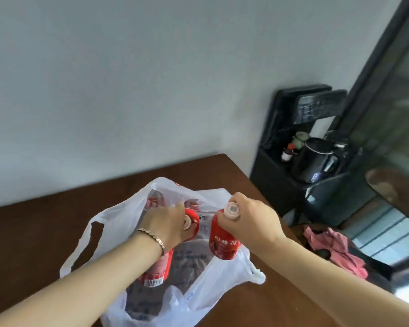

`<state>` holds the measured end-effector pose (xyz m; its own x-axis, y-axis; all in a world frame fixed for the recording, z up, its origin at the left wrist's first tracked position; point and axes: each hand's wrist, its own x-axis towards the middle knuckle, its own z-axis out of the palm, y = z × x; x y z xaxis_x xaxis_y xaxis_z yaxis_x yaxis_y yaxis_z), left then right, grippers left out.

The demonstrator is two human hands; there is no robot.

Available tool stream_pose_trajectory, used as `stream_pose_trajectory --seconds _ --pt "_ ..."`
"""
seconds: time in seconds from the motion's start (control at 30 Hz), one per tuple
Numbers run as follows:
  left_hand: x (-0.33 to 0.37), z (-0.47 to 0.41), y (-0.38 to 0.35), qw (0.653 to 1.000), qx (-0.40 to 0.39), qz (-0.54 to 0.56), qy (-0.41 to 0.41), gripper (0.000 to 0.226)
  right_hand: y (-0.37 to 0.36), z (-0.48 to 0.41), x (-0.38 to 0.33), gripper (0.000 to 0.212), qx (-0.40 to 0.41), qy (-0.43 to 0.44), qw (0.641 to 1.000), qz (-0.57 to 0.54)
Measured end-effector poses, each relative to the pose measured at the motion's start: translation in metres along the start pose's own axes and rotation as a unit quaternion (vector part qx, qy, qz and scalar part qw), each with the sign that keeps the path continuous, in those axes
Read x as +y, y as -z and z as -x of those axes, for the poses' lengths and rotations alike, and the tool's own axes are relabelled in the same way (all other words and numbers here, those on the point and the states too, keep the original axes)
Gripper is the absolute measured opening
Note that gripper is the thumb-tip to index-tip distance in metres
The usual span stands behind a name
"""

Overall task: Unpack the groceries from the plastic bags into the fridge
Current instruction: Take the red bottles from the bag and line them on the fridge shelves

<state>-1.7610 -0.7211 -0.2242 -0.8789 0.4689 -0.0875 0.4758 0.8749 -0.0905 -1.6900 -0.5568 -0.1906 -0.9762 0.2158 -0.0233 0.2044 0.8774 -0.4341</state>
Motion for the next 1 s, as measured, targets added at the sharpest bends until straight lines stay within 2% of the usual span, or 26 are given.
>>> stream_pose_trajectory --seconds 0.1,0.2,0.33,0.5,0.57,0.67,0.73,0.8,0.9,1.0 --pt "0.016 0.013 0.042 0.997 0.058 -0.028 -0.053 0.039 0.026 0.035 -0.002 0.031 0.044 -0.036 0.998 -0.004" --pt "0.047 0.03 0.076 0.992 0.055 -0.022 -0.112 0.039 0.053 0.067 0.005 0.032 0.078 -0.068 0.995 0.012" --pt "0.114 0.056 0.114 0.97 0.068 0.002 -0.235 0.036 0.097 0.121 0.032 0.031 0.126 -0.145 0.981 0.04" --pt "0.219 0.098 0.145 0.9 0.122 -0.027 -0.417 0.042 0.153 0.219 0.089 0.033 0.198 -0.247 0.947 0.058" --pt "0.278 0.125 0.16 0.86 0.147 -0.029 -0.488 0.044 0.177 0.278 0.117 0.034 0.241 -0.307 0.916 0.092" --pt "0.351 0.167 0.176 0.819 0.16 -0.033 -0.55 0.047 0.205 0.352 0.152 0.036 0.279 -0.37 0.879 0.112" --pt "0.419 0.215 0.187 0.785 0.167 -0.041 -0.596 0.049 0.223 0.428 0.178 0.037 0.301 -0.433 0.839 0.135" --pt "0.466 0.248 0.191 0.757 0.186 -0.051 -0.624 0.048 0.234 0.481 0.199 0.036 0.289 -0.454 0.826 0.167" --pt "0.549 0.319 0.199 0.734 0.171 -0.03 -0.657 0.046 0.249 0.584 0.233 0.035 0.332 -0.504 0.784 0.15" --pt "0.628 0.395 0.209 0.703 0.163 -0.01 -0.692 0.044 0.263 0.685 0.264 0.035 0.337 -0.531 0.757 0.177"
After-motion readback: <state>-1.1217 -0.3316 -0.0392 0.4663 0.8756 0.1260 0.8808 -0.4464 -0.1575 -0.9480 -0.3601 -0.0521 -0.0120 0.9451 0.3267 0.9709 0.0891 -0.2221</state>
